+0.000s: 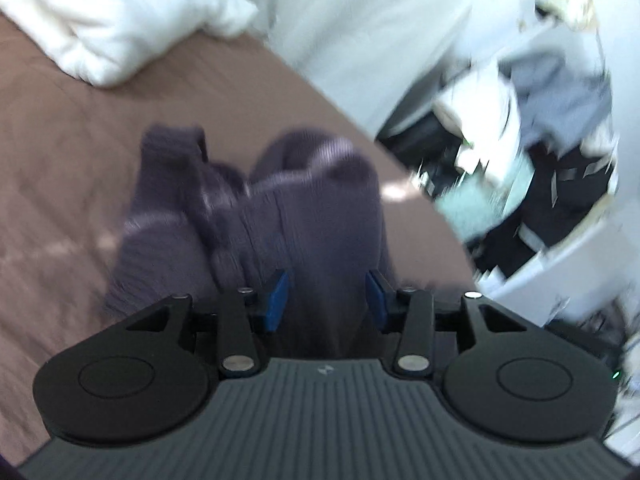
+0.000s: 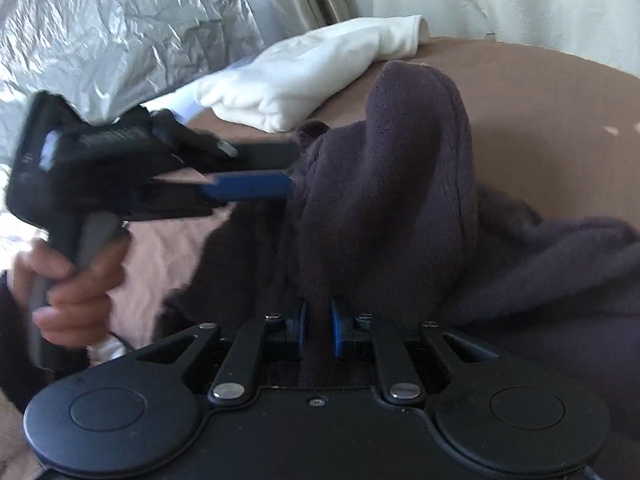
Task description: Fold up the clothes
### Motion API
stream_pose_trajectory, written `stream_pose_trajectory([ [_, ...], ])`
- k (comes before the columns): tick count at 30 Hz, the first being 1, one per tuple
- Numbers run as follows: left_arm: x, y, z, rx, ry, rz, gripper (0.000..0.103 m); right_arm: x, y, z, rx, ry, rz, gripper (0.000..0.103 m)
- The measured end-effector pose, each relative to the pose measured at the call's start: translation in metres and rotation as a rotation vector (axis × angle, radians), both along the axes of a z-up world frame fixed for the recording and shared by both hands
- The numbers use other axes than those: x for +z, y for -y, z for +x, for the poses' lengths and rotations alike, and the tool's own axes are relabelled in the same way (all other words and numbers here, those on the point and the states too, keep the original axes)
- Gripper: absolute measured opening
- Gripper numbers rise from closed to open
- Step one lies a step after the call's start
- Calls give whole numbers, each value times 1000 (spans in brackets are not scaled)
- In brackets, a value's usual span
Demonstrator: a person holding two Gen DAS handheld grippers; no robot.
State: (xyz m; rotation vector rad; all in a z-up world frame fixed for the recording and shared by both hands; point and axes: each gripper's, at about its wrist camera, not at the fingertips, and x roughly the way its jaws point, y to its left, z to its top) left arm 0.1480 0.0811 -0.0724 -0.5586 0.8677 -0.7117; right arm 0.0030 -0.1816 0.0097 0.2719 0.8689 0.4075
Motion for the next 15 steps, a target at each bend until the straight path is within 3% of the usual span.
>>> stream_pose_trajectory([
  [2,1,17,-4,-42,25,96,41,4,4,-3,13,4,46,16],
  [4,4,30,-9,-57,69,184,49,7,4,-4,70,-8,81,10],
  [5,5,32,-10,-58,81,193,52,4,0,-4,115,-30,96,3],
  [8,1,31,-8,-40,58,153,57,2,-22,-11,236,-52,28,3],
  [9,-2,31,-6,-37,41,149,53,5,-28,-14,266,-42,-14,3],
  [11,-11,34,-3,-51,-2,222,28,19,-24,-19,279,20,-45,8],
  [12,-15,35,-3,-55,-16,252,24,28,-15,-18,254,48,-47,11],
  [13,-15,35,-3,-51,-19,246,24,36,-3,-15,221,63,-45,16],
  [14,-15,34,-3,-45,-23,238,22,44,9,-9,179,76,-37,31],
  [15,-14,33,-3,-36,-25,228,19,51,20,-2,137,89,-29,39],
])
